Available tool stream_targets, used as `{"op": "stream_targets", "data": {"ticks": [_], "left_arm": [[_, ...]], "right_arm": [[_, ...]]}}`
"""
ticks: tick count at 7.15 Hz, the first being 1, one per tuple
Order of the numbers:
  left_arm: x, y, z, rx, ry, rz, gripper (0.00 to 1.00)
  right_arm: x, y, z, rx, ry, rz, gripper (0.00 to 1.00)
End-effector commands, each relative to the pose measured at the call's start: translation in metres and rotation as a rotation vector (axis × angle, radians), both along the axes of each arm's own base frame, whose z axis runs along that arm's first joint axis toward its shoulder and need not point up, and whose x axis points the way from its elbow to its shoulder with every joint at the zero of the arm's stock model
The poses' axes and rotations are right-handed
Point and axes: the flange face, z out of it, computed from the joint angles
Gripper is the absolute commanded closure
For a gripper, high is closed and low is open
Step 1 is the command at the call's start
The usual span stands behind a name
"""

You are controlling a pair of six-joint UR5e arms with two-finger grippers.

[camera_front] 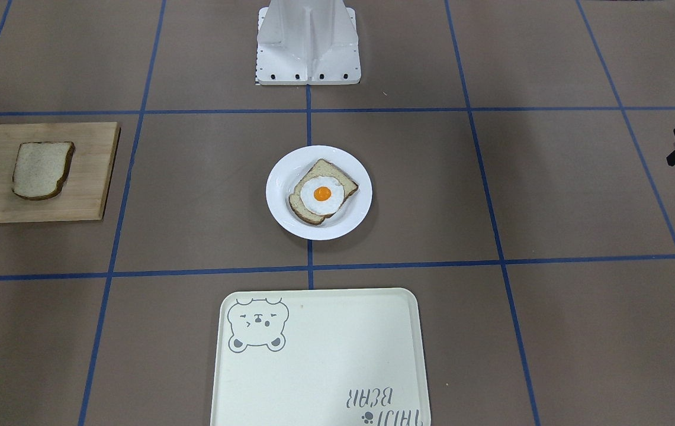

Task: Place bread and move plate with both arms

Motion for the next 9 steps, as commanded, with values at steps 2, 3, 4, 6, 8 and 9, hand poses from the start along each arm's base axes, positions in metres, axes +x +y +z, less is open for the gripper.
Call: {"op": "stream_targets", "data": {"ticks": [2,3,4,6,8,9], "left_arm": [[-0.001,0.001,0.003,-0.001,0.0,-0.002,0.02],[-0.001,0.002,0.002,0.0,0.0,-0.002,0.02],[-0.001,0.002,0.003,-0.001,0.0,-0.002,0.02],[-0.002,0.003,0.006,-0.005,-0.005,-0.006,0.02],[-0.004,0.005,0.006,-0.009,-0.003,-0.008,0.01],[-0.005,0.012,0.013,-0.051,0.003,-0.029,0.01]], "right_arm": [[0.002,0.002,0.001,-0.001,-0.005,0.0,0.0],[0.003,0.002,-0.001,0.002,-0.007,0.001,0.0],[0.003,0.002,-0.001,-0.002,-0.013,-0.002,0.0],[0.008,0.003,0.003,-0.014,-0.033,-0.004,0.0],[0.008,0.003,0.001,-0.016,-0.038,-0.004,0.0],[0.007,0.001,0.0,-0.021,-0.042,-0.002,0.0]]}}
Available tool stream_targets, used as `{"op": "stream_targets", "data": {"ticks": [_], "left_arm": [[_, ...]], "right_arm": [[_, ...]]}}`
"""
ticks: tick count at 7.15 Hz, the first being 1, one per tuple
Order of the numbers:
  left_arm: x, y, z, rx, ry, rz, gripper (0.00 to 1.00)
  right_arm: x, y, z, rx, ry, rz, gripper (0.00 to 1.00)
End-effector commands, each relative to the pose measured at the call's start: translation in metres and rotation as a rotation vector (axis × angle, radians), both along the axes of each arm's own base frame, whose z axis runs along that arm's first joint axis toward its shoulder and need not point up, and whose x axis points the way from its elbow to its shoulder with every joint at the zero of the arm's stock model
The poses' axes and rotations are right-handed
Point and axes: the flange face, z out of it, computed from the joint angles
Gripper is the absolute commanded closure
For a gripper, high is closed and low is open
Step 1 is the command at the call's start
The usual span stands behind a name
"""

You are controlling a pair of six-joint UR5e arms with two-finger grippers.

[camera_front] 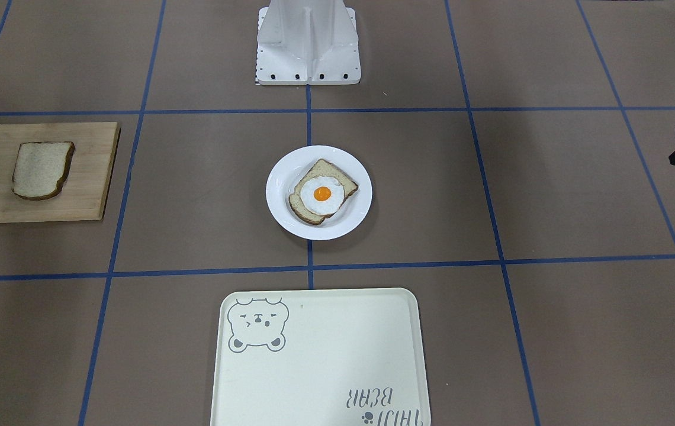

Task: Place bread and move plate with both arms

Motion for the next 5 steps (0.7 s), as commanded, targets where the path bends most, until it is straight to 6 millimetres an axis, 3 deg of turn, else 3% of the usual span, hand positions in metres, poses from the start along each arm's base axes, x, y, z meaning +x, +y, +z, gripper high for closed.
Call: {"op": "stream_targets", "data": {"ticks": [1,3,4,5], "left_arm": [[0.001,0.003,0.009,-0.067,0.01,-0.036,0.01],[0.002,0.002,0.0,-0.132,0.045,-0.093,0.01],[0.004,-0.001,-0.007,-0.181,0.068,-0.132,0.02],[0.005,-0.002,-0.009,-0.181,0.071,-0.132,0.02]], "right_arm": [[0.001,0.002,-0.003,-0.006,-0.009,0.007,0.0],[-0.001,0.011,0.011,-0.053,-0.023,0.007,0.0],[0.001,0.035,0.044,-0.089,-0.043,-0.007,0.0],[0.009,0.074,0.095,-0.127,-0.032,-0.005,0.0]]}}
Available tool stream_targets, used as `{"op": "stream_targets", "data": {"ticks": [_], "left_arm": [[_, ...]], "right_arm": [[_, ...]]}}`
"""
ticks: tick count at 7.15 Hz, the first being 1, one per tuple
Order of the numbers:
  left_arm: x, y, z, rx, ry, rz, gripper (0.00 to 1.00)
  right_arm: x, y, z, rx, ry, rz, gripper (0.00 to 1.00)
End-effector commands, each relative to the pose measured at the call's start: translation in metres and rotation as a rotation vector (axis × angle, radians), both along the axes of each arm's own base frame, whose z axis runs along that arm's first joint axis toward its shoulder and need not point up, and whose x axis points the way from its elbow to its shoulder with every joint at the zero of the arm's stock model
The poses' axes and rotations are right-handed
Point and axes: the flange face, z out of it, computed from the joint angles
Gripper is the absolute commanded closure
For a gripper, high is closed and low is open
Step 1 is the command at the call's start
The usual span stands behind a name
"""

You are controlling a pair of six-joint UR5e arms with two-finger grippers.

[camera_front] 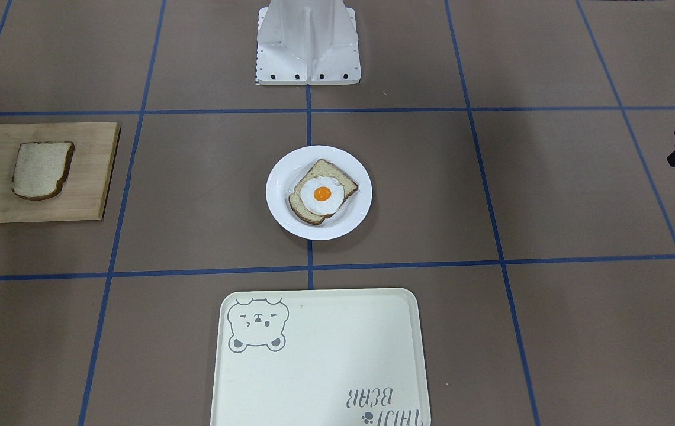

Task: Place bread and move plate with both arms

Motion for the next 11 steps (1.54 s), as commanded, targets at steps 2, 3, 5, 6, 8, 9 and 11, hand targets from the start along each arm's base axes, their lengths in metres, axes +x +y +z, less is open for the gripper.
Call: {"op": "stream_targets", "data": {"ticks": [2,3,5,6,8,9,11], "left_arm": [[0.003,0.0,-0.005,-0.041,0.043,-0.006,0.02],[0.003,0.0,-0.006,-0.041,0.044,-0.007,0.02],[0.003,0.0,-0.006,-0.041,0.044,-0.007,0.02],[0.003,0.0,-0.007,-0.04,0.044,-0.007,0.02],[0.003,-0.001,-0.006,-0.041,0.044,-0.007,0.02],[0.003,-0.001,-0.006,-0.041,0.044,-0.007,0.02],[0.003,-0.001,-0.006,-0.043,0.044,-0.008,0.02]], "right_arm": [[-0.041,0.063,0.074,-0.193,0.004,-0.032,0.0],[-0.072,0.074,0.075,-0.231,0.019,-0.066,0.0],[-0.122,0.101,0.094,-0.159,0.111,-0.1,0.0],[-0.136,0.109,0.094,-0.177,0.077,-0.056,0.0],[-0.153,0.125,0.129,-0.247,0.027,-0.009,0.0],[-0.154,0.128,0.133,-0.256,0.028,-0.009,0.0],[-0.149,0.135,0.144,-0.275,0.043,-0.007,0.25]]}}
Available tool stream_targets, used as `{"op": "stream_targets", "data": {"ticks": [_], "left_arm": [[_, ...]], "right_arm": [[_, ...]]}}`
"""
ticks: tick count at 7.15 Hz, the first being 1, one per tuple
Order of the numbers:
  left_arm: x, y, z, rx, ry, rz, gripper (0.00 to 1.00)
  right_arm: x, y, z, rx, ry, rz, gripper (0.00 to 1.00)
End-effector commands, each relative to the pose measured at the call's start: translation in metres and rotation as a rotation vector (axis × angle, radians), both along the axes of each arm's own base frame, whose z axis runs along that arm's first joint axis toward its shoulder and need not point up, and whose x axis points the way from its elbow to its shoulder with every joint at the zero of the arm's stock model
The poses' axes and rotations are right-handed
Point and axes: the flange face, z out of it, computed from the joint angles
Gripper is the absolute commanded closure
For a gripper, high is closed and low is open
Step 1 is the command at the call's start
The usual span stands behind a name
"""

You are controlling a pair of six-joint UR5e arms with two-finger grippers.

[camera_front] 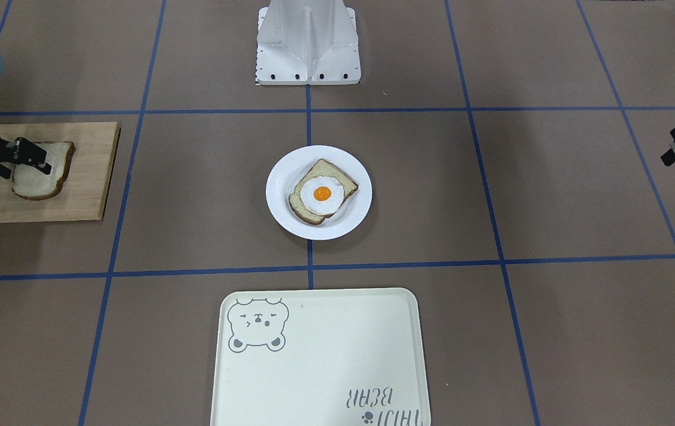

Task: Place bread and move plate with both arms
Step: 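Lower the right gripper onto the bread slice on the wooden board and grasp it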

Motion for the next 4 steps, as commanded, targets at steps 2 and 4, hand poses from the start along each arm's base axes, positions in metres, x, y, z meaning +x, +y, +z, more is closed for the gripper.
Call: {"op": "stream_targets", "data": {"ticks": [2,4], "left_arm": [[0.0,0.0,-0.001,0.001,0.0,0.0,0.02],[0.0,0.0,-0.002,0.002,0.001,0.0,0.02]], "right_arm": [[0.003,0.004,0.008,-0.014,0.005,0.003,0.99],[0.004,0.003,-0.008,0.012,-0.015,0.006,1.0]]}}
